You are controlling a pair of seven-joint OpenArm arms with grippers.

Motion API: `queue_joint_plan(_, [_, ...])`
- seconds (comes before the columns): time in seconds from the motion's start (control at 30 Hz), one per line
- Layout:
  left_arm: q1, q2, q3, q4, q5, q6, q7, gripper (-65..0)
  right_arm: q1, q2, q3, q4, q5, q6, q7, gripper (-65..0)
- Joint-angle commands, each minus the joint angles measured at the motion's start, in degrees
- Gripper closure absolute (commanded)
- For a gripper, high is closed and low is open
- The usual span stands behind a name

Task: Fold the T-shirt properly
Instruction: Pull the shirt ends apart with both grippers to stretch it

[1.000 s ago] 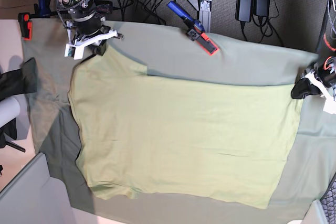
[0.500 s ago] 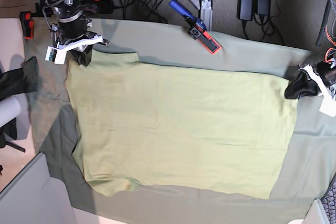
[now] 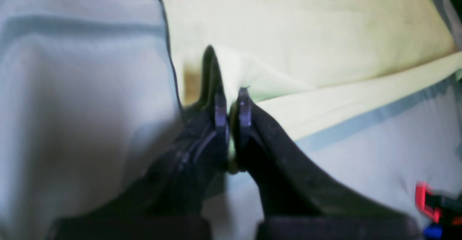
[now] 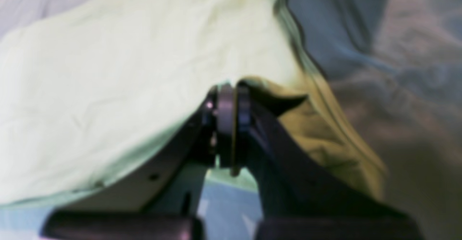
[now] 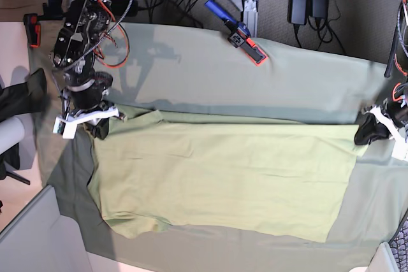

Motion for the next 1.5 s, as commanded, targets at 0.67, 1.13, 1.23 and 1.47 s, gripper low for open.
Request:
queue_joint_plan(0.67, [-6.16, -1.4, -4.92, -6.36, -10.51, -0.69, 8.9, -39.1, 7.54, 0.74, -2.4, -5.27, -3.32, 1.33, -5.35, -44.7])
queue_joint_plan(1.13, [-1.2, -1.68, -10.47, -6.19, -18.8, -0.69, 12.92, -39.1, 3.89, 0.87, 14.58, -10.32, 6.16, -0.37, -9.31, -44.7])
queue_joint_plan(1.23, [-1.25, -0.37, -10.47, -6.19, -18.8, -0.69, 12.92, -39.1, 3.93, -1.11, 14.58, -12.85, 8.33, 0.39, -8.61, -44.6])
queue_joint_plan(1.47, [-1.27, 0.63, -10.47, -6.21, -18.58, -0.69, 11.23, -39.1, 4.63, -5.2, 14.56, -13.25, 9.38, 2.27, -7.34, -44.5])
